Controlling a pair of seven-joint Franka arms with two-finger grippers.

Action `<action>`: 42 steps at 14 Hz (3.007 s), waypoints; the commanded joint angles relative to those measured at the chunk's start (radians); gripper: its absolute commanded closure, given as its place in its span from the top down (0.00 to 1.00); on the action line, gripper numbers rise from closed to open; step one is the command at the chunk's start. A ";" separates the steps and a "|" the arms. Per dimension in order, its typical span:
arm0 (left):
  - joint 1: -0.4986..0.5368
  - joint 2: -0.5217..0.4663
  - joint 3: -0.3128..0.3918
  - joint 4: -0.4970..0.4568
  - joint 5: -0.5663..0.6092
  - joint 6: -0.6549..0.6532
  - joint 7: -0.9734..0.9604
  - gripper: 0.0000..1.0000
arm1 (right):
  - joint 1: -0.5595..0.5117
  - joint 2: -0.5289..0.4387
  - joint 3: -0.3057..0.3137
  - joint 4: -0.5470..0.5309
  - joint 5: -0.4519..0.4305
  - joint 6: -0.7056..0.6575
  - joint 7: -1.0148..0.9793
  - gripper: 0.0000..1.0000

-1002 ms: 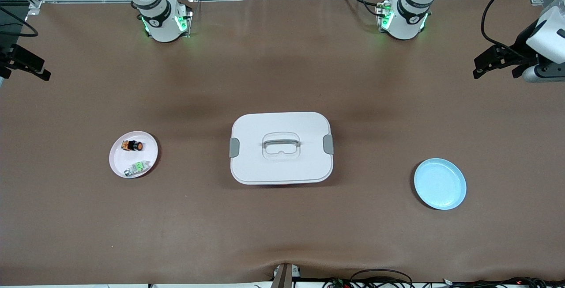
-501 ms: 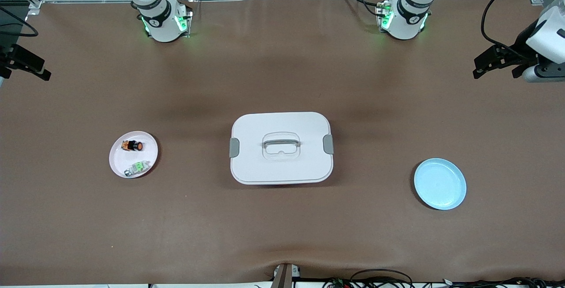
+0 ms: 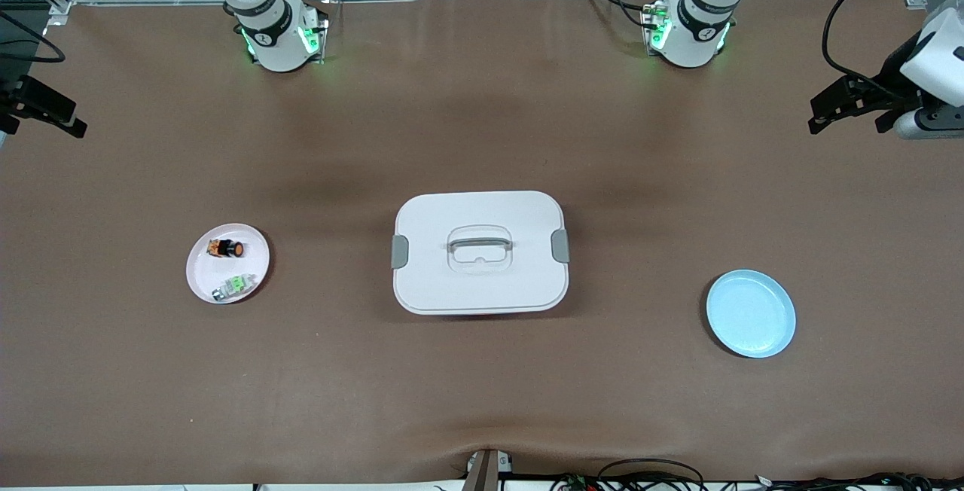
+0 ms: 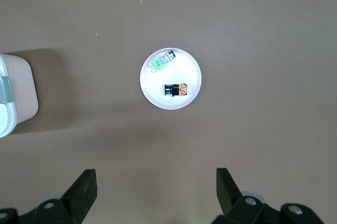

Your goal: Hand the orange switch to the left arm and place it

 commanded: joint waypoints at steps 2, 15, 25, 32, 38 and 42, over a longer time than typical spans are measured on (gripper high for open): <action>0.008 0.017 -0.007 0.031 -0.004 -0.019 0.014 1.00 | -0.007 0.019 -0.003 -0.003 0.008 0.058 0.005 1.00; 0.007 0.017 -0.007 0.033 -0.002 -0.019 0.016 1.00 | -0.007 0.178 -0.005 0.019 -0.016 0.093 0.002 1.00; 0.008 0.020 -0.006 0.033 0.001 -0.018 0.016 1.00 | -0.070 0.327 -0.003 -0.007 0.014 0.174 -0.091 1.00; 0.012 0.023 -0.006 0.033 0.001 -0.018 0.016 1.00 | -0.059 0.325 -0.003 -0.208 0.054 0.376 -0.081 1.00; 0.012 0.029 -0.004 0.033 0.001 -0.018 0.016 1.00 | -0.057 0.341 -0.002 -0.373 0.056 0.608 -0.081 1.00; 0.010 0.028 -0.004 0.033 0.001 -0.018 0.016 1.00 | -0.057 0.370 -0.002 -0.469 0.056 0.736 -0.081 1.00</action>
